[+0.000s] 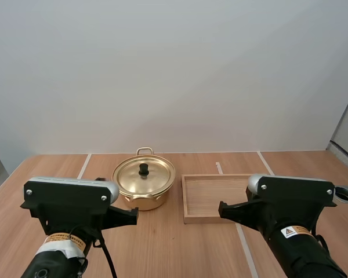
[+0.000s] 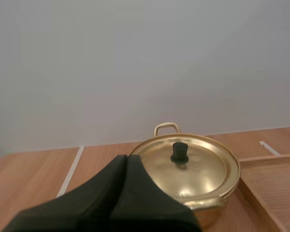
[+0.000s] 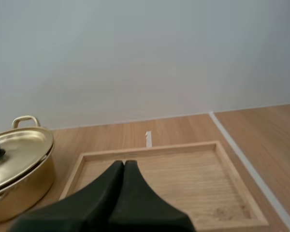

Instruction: Open the pot, put the pineapple inside, and close it

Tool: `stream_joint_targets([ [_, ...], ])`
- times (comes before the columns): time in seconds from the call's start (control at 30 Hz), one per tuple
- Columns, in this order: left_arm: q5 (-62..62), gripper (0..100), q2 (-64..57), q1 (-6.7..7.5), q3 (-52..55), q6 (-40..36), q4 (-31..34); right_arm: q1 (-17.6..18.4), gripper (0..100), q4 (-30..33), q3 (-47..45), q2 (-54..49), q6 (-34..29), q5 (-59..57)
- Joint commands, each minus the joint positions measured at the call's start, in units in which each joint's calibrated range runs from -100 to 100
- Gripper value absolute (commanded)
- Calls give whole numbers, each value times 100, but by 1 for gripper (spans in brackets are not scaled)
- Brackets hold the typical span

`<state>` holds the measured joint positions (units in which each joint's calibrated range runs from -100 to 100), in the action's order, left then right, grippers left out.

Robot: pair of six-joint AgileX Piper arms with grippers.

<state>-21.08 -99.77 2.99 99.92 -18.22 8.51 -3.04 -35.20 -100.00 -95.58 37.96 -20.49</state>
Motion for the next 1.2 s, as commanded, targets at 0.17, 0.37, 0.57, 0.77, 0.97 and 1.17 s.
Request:
stream_joint_targets([
  [0.17, -940, 0, -23, -4, 8, -67, -213, -73, 0, 425, 0, -23, 44, -837],
  [0.37, -781, 0, -23, -4, 8, -141, -213, -71, 0, 526, 0, -23, 7, -1308],
  [0.57, -622, 0, -23, -4, 8, -141, -213, -71, 0, 503, 0, -23, 7, -1326],
  [0.77, -622, 0, -23, -4, 8, -141, -213, -71, 0, 358, 0, -23, 7, -1436],
  [0.97, -622, 0, -23, -4, 8, -141, -213, -71, 0, 231, 0, -23, 7, -1587],
  [1.17, -622, 0, -23, -4, 8, -141, -213, -71, 0, 617, 0, -23, -358, -1456],
])
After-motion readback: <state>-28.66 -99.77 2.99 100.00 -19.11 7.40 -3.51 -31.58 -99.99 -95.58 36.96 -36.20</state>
